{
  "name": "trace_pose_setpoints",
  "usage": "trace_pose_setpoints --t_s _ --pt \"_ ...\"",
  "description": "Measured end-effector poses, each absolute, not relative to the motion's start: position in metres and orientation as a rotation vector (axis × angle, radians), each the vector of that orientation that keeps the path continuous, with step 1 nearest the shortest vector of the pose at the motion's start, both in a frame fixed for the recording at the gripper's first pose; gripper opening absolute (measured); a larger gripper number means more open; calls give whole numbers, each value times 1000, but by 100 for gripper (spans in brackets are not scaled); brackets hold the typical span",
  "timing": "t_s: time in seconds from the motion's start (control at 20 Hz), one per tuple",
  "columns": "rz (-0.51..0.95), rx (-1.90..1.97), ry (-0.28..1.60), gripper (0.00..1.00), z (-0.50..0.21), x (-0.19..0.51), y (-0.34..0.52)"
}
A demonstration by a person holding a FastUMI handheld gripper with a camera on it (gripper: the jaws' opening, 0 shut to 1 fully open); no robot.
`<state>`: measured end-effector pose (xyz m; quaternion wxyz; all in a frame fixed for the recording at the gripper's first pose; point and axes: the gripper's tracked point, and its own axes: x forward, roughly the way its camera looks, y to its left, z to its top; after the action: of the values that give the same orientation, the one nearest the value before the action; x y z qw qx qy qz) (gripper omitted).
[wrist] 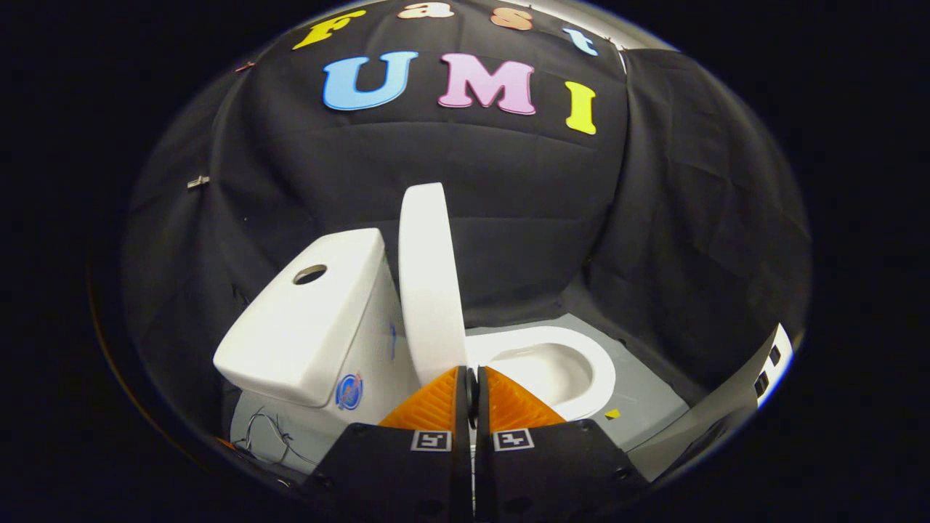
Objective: Open the toilet lid.
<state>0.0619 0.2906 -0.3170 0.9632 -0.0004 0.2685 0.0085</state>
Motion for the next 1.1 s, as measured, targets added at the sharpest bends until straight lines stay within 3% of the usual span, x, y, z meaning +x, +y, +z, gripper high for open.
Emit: trace_pose_setpoints --t_s 0.65,0.85,0.95,1.1 --pt "69 -128 495 9 -320 52 336" --pt "56 -118 493 15 -318 53 328" --pt "56 -116 487 31 -316 54 326" --pt "115 -90 513 69 -322 55 335"
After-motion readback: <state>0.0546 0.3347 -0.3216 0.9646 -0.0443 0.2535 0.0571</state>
